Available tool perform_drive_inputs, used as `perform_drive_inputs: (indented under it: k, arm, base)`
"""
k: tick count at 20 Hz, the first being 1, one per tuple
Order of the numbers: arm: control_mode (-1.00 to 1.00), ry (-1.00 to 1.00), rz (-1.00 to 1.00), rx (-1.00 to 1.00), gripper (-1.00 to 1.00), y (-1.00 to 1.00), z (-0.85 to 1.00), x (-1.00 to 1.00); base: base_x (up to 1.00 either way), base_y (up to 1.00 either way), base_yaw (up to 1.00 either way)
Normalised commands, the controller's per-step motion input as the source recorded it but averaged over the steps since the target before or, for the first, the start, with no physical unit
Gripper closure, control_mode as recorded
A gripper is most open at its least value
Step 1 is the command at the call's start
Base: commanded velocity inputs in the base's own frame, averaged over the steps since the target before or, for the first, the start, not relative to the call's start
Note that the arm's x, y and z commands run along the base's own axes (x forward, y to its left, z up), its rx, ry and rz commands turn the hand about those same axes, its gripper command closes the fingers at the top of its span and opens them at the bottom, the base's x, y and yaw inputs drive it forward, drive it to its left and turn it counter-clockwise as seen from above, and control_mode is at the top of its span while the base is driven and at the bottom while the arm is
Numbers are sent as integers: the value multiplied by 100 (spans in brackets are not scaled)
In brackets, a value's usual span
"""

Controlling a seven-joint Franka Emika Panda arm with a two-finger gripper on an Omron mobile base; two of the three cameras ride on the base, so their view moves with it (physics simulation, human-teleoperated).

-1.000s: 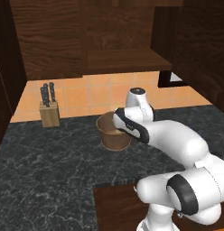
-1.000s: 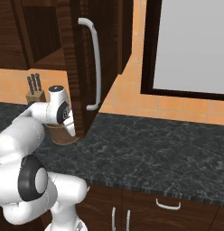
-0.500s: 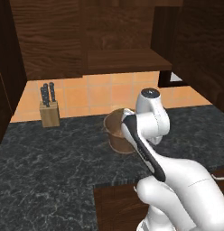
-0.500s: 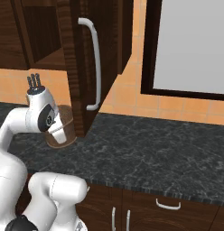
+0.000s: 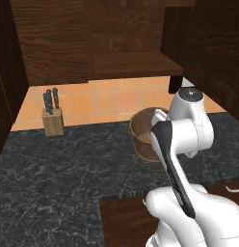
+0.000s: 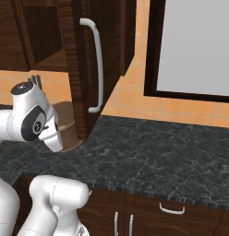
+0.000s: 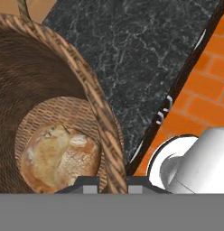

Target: Open the cabinet, pick up the bread from the cabinet and place it in the basket. Then move the basket to the dining counter.

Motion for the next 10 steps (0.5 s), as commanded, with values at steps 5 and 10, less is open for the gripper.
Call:
perform_drive_inputs:
  k: [5, 10]
  arm:
    - [-100, -4, -2, -6, 100, -34, 23, -60]
    - [100, -4, 0, 0, 100, 2, 7, -38]
  base:
    - [0, 0, 0]
    - [-60, -5, 0]
